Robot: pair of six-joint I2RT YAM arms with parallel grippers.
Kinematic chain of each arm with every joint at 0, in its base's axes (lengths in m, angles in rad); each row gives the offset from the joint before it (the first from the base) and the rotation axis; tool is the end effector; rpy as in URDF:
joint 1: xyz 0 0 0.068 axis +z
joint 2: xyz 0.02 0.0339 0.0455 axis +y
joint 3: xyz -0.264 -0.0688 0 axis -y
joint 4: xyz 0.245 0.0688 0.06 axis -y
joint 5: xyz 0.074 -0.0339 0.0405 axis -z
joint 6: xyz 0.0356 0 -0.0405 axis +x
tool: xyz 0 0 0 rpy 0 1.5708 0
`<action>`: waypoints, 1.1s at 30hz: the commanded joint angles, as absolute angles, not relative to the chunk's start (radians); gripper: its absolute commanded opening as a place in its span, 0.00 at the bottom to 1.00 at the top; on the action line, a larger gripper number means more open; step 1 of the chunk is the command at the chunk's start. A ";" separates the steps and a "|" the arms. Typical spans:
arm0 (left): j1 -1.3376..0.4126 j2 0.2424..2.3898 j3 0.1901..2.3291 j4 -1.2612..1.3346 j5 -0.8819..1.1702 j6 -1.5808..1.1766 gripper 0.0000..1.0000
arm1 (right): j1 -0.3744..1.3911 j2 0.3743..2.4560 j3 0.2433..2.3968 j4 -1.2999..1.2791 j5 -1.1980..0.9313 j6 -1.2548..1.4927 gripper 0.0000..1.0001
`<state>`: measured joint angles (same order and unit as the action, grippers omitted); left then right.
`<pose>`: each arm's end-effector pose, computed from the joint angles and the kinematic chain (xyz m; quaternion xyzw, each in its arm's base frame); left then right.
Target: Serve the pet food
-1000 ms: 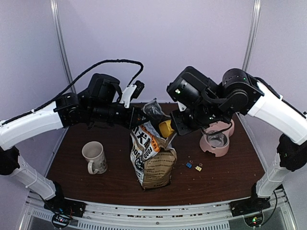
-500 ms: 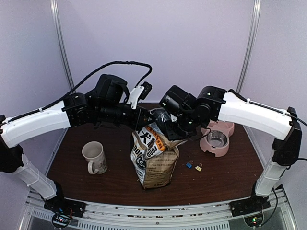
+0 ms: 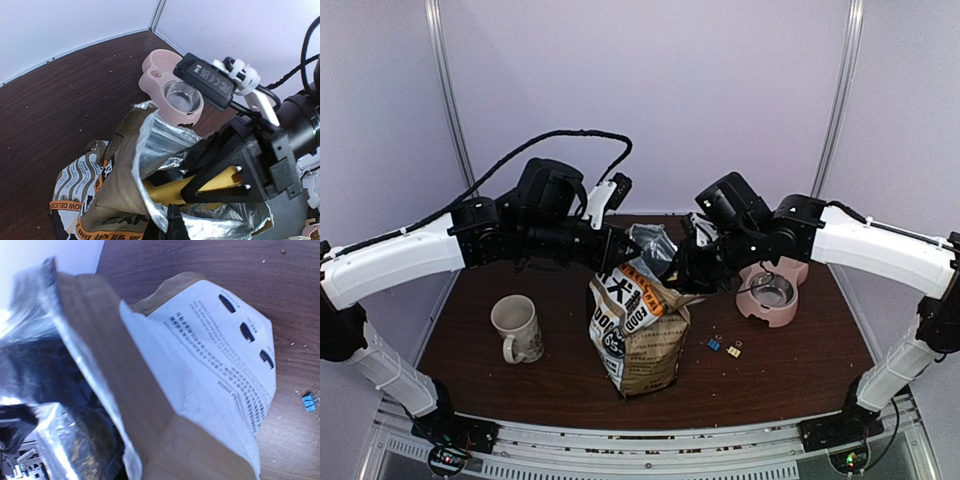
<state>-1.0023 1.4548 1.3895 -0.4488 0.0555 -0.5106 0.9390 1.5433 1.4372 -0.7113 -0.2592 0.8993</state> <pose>0.1777 -0.2819 0.3657 0.2237 0.8339 -0.3633 0.3500 0.1916 0.2772 0.3320 -0.0658 0.9210 0.3629 0.1257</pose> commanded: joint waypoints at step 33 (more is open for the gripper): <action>-0.999 1.308 1.368 -0.424 0.026 -0.567 0.00 | 0.742 0.943 0.863 -0.043 -0.593 1.495 0.12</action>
<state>-1.0004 1.3579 1.3525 -0.5125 0.0303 -0.5606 0.7605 0.9855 0.8688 -0.1047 -0.5800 1.4818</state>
